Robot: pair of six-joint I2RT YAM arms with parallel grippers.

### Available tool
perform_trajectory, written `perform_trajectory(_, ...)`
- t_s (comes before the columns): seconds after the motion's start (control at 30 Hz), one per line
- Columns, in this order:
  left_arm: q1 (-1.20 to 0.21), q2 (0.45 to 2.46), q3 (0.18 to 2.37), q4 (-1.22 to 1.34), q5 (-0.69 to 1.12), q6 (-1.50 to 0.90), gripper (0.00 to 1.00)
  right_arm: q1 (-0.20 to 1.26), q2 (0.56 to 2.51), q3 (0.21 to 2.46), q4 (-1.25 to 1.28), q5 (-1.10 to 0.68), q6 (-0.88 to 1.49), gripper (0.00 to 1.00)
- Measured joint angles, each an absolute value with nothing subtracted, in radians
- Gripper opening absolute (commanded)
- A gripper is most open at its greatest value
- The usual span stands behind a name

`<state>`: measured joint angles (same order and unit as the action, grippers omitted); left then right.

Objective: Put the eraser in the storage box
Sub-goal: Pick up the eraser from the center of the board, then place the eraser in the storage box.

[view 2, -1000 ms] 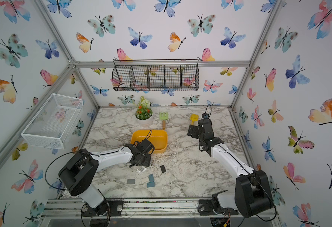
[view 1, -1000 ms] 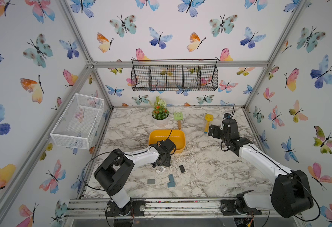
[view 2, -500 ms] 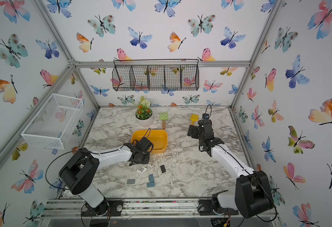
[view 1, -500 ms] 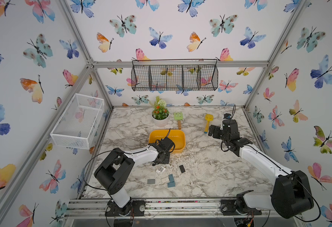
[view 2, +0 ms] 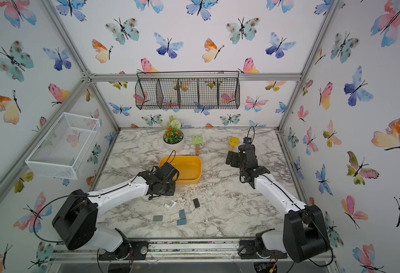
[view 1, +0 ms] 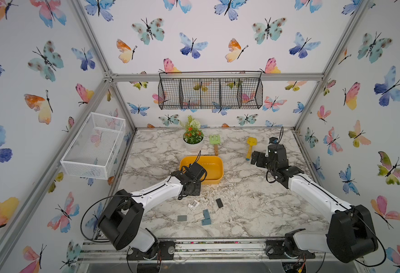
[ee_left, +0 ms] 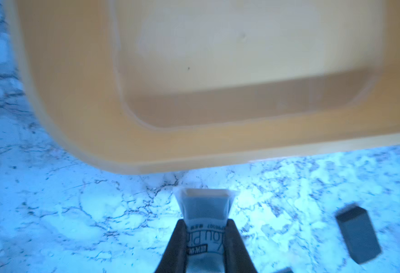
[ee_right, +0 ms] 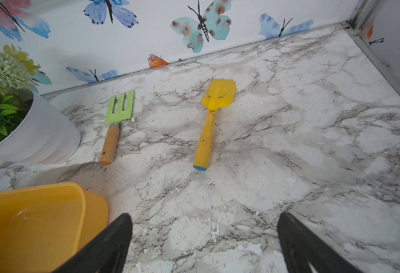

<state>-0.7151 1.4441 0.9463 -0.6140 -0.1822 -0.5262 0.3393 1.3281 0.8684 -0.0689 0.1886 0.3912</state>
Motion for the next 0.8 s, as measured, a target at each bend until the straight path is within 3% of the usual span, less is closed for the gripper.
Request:
perform_trajectory(0.27,-0.669,1.384,1.185,-0.683,-0.217,-0.467,0.24,0.339,1.331,0.865,-0.067,0.187,0.385,0.98)
perform_trajectory(0.57,-0.463,1.644,1.348,-0.693,-0.170,-0.361,0.24,0.339,1.365,0.888,-0.089,0.194,0.380,0.98)
perform_trajectory(0.8,-0.447,1.828,1.439,-0.683,-0.113,-0.309,0.23,0.339,1.373,0.888,-0.089,0.193,0.380,0.98)
